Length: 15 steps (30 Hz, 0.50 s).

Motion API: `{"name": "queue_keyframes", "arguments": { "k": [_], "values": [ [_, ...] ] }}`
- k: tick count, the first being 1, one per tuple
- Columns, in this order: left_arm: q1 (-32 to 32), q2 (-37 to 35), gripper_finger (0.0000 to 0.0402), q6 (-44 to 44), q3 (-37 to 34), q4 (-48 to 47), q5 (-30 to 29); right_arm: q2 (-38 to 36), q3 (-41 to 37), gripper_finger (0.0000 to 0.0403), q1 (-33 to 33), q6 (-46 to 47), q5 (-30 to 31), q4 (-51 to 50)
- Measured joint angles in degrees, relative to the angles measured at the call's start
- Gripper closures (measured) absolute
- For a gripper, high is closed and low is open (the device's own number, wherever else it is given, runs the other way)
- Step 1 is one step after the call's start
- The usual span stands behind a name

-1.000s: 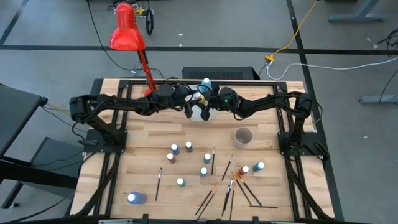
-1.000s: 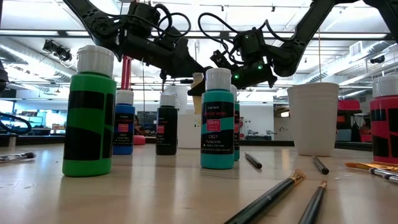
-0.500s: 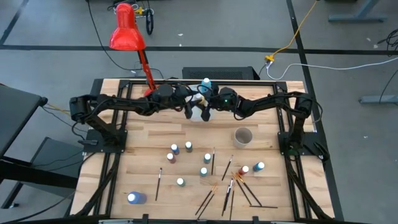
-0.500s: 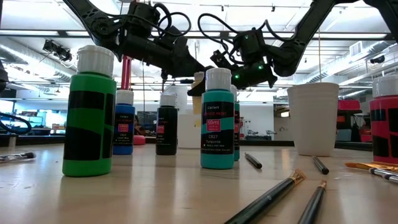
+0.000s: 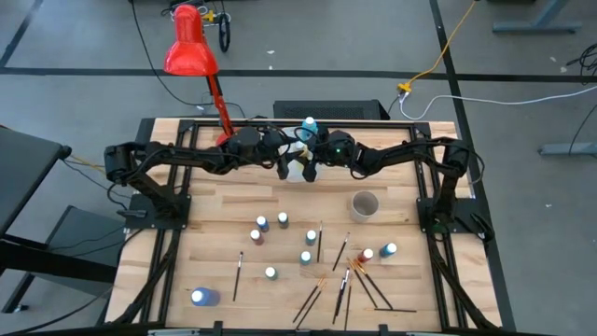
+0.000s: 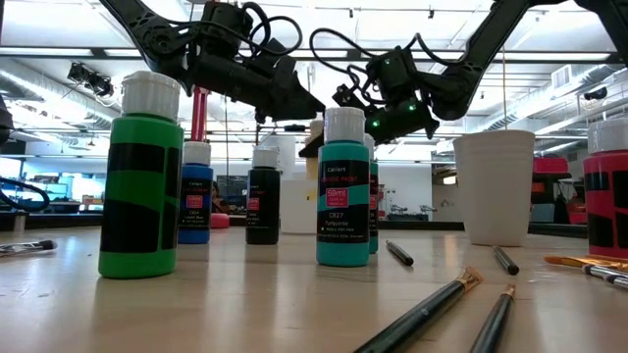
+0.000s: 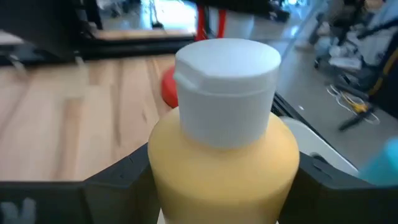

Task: Pick & Place Paint Supplies
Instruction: Put the large yellow paint bottle into the white bin

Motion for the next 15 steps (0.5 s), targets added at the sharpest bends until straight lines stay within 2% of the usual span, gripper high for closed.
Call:
{"name": "queue_keyframes", "arguments": {
  "k": [7, 11, 15],
  "values": [
    [0.02, -0.01, 0.0178, 1.41, 0.00, -0.24, -2.56, -2.36, 0.00, 0.0176, -0.07, -2.69, 5.35, -4.23],
    [0.00, -0.01, 0.0171, 1.37, 0.00, -0.58, -2.66, -2.36, 0.01, 0.0176, -0.84, -2.06, 3.58, -0.61],
    [-0.11, -0.01, 0.0171, 1.35, 0.00, -1.22, -2.37, -1.88, -0.03, 0.0176, -2.35, 0.27, 3.40, -1.08]
  ]
}}
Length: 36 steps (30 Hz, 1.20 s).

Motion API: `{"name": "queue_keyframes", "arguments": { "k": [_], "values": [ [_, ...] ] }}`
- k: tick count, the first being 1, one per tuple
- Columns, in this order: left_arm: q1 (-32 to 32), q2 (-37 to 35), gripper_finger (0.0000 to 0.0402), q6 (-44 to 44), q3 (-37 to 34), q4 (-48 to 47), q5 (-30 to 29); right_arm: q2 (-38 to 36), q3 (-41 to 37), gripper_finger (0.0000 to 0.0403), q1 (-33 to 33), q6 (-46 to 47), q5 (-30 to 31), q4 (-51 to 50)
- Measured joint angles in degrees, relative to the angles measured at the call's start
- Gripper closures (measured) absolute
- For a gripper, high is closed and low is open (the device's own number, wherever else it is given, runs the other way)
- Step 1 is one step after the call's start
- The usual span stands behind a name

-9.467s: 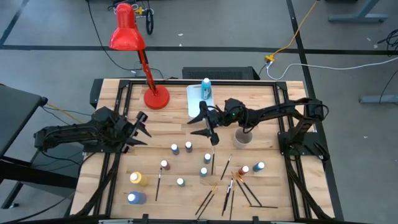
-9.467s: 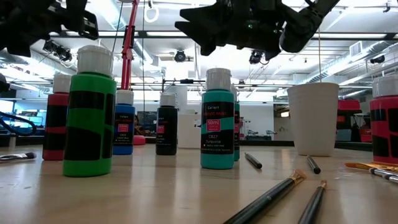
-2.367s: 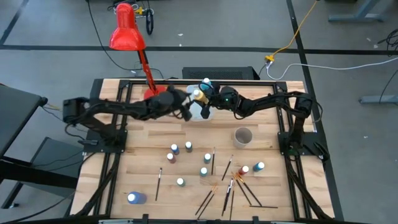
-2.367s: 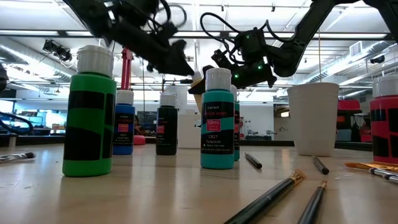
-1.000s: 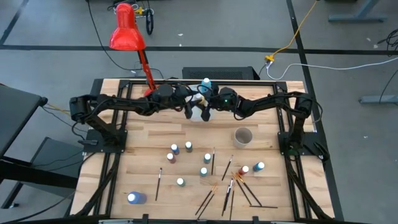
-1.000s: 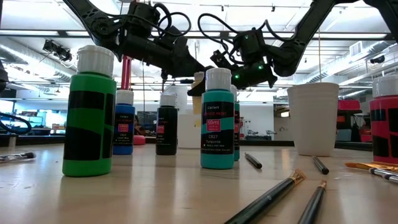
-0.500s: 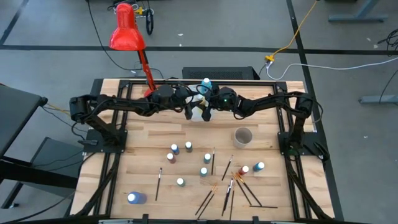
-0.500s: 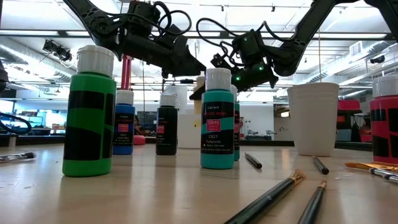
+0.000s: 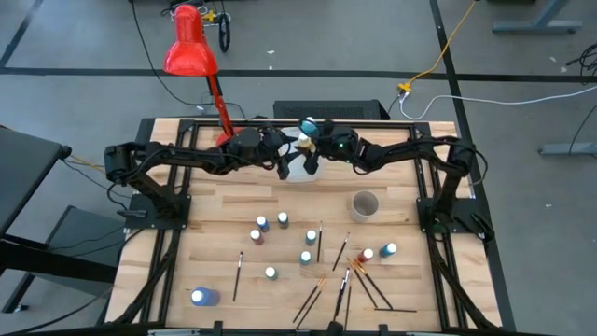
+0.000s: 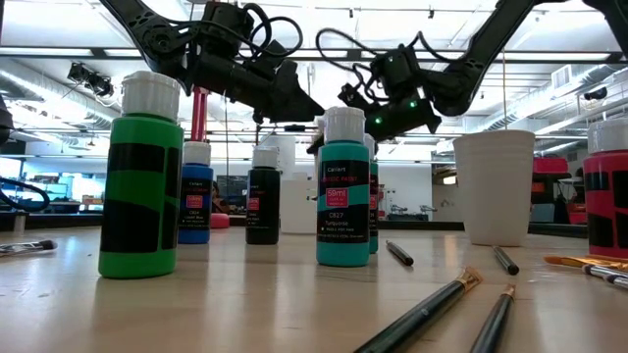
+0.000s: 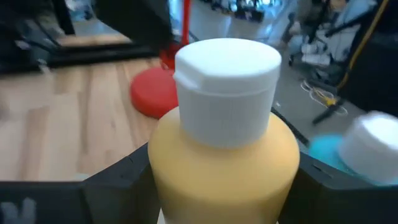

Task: Pick & Place Paint Supplies
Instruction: Put the large yellow paint bottle into the white bin

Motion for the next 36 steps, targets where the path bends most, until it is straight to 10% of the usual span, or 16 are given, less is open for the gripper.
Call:
{"name": "queue_keyframes", "arguments": {
  "k": [36],
  "values": [
    [0.02, 0.00, 0.0172, -0.04, 0.00, 1.29, 0.14, 2.29, -10.14, 0.0173, -4.09, 4.06, -2.07, 16.20]
  ]
}}
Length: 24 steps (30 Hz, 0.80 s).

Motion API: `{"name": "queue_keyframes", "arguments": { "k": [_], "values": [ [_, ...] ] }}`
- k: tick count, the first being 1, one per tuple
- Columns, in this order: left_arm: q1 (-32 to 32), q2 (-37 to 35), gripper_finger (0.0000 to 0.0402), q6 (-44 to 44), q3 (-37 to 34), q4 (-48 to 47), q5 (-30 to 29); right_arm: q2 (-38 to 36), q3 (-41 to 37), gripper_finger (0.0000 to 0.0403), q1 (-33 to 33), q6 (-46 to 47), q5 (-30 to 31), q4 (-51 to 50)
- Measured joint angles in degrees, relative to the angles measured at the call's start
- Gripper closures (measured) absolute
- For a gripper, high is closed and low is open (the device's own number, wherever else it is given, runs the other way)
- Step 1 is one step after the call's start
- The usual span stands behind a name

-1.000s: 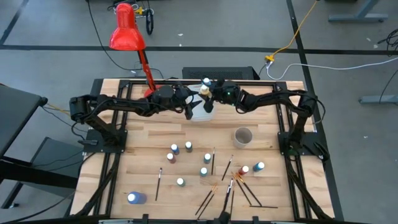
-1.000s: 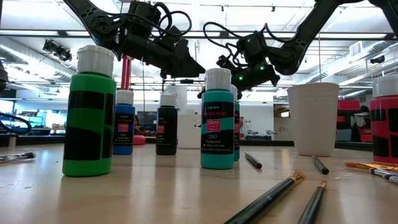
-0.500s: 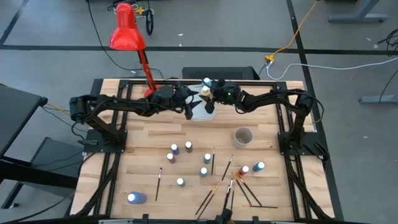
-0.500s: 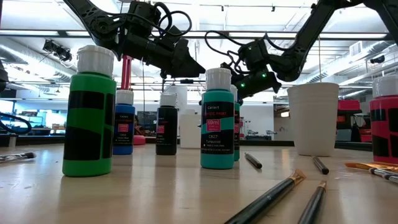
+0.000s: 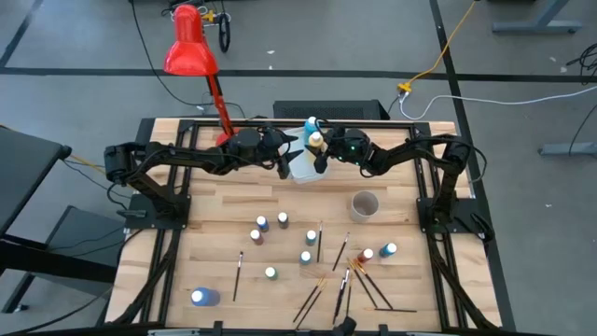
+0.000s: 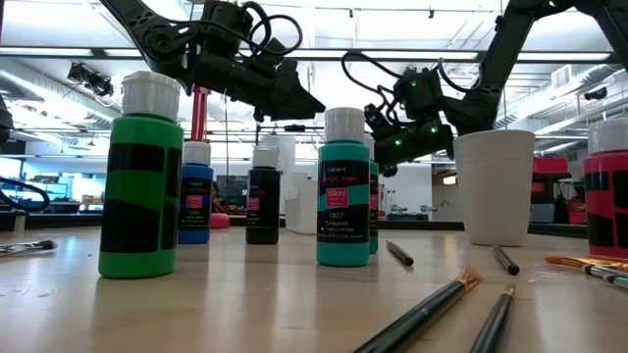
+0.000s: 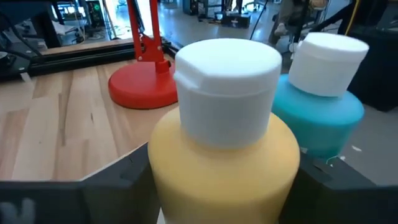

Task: Pick & Place Paint Supplies
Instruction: Put the large yellow paint bottle into the white bin

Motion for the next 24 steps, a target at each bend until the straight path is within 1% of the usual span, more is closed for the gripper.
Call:
{"name": "queue_keyframes", "arguments": {
  "k": [3, 8, 12, 14, 18, 24],
  "values": [
    [0.00, 0.00, 0.0172, 0.00, 0.00, -0.08, 0.00, 0.00, 0.00, 0.0157, -0.04, -0.51, 0.20, 0.33],
    [0.00, 0.00, 0.0172, 0.00, 0.00, -0.12, 0.00, -0.02, 0.01, 0.0126, 0.08, -2.30, 4.39, 0.69],
    [0.02, 0.00, 0.0172, 0.00, 0.00, -1.17, 1.68, -0.36, 0.00, 0.0117, 0.17, -4.43, 5.55, 2.62],
    [0.02, 0.00, 0.0172, 0.00, 0.00, -1.89, 3.44, -1.28, 0.00, 0.0116, 0.24, -4.17, 4.91, 3.43],
    [0.01, 0.01, 0.0172, 0.00, 0.00, -2.68, 5.84, -3.86, 0.00, 0.0115, 0.63, -3.97, 0.72, 2.87],
    [-0.18, 0.00, 0.0172, 0.00, 0.00, -2.79, 6.15, -9.79, 0.00, 0.0117, 2.51, -4.28, 0.35, 2.45]
  ]
}}
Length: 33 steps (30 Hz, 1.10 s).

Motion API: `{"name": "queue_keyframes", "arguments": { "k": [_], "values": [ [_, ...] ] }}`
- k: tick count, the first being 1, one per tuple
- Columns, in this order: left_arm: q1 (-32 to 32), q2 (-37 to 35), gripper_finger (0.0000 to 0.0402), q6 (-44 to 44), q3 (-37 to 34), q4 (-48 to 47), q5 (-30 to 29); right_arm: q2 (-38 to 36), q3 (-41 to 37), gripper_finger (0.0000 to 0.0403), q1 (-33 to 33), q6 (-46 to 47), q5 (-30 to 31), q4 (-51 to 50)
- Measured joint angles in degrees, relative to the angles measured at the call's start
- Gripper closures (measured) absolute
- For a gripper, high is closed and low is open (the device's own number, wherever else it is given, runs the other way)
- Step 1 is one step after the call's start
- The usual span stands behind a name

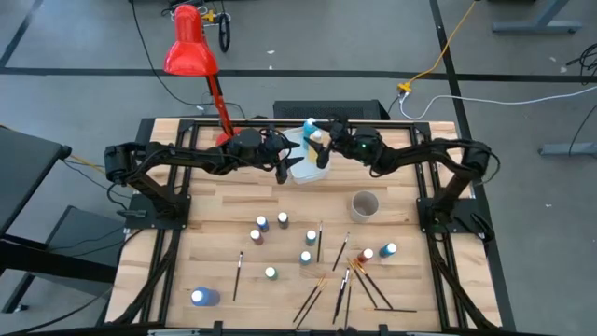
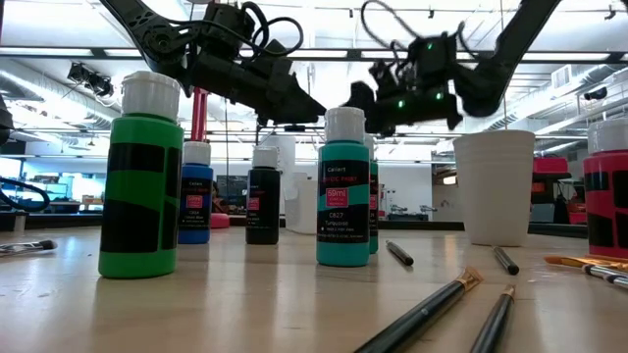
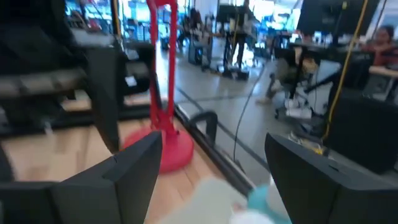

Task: Pick & Place Paint Supplies
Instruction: Put the large yellow paint bottle into the white bin

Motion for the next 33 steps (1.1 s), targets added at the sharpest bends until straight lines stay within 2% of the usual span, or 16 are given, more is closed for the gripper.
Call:
{"name": "queue_keyframes", "arguments": {
  "k": [4, 10, 15, 23, 27, 33],
  "values": [
    [-1.03, 0.02, 0.0172, 0.88, 0.00, -0.11, 2.90, -5.57, 0.00, 0.0124, 2.25, -2.68, -1.35, -3.99],
    [-3.35, 0.02, 0.0172, 1.31, 0.00, -0.60, 4.08, -12.91, 0.00, 0.0143, 5.90, -1.64, 1.06, -24.53],
    [-5.05, 0.02, 0.0172, 1.15, -0.01, -2.89, 3.86, -13.39, 0.00, 0.0183, 7.83, 1.59, 1.72, -36.16],
    [-6.89, 0.02, 0.0172, 1.09, -0.02, -3.86, 3.86, -5.15, -0.02, 0.0286, 7.31, 5.54, 9.55, -32.49],
    [-7.06, 0.02, 0.0172, 1.64, -0.02, -4.02, 3.71, -2.45, -0.02, 0.0332, 6.47, 5.61, 9.70, -31.90],
    [-7.05, 0.02, 0.0172, 2.80, -0.02, -3.98, -0.17, -0.65, -0.02, 0.0385, 4.41, 5.02, 9.69, -29.29]
  ]
}}
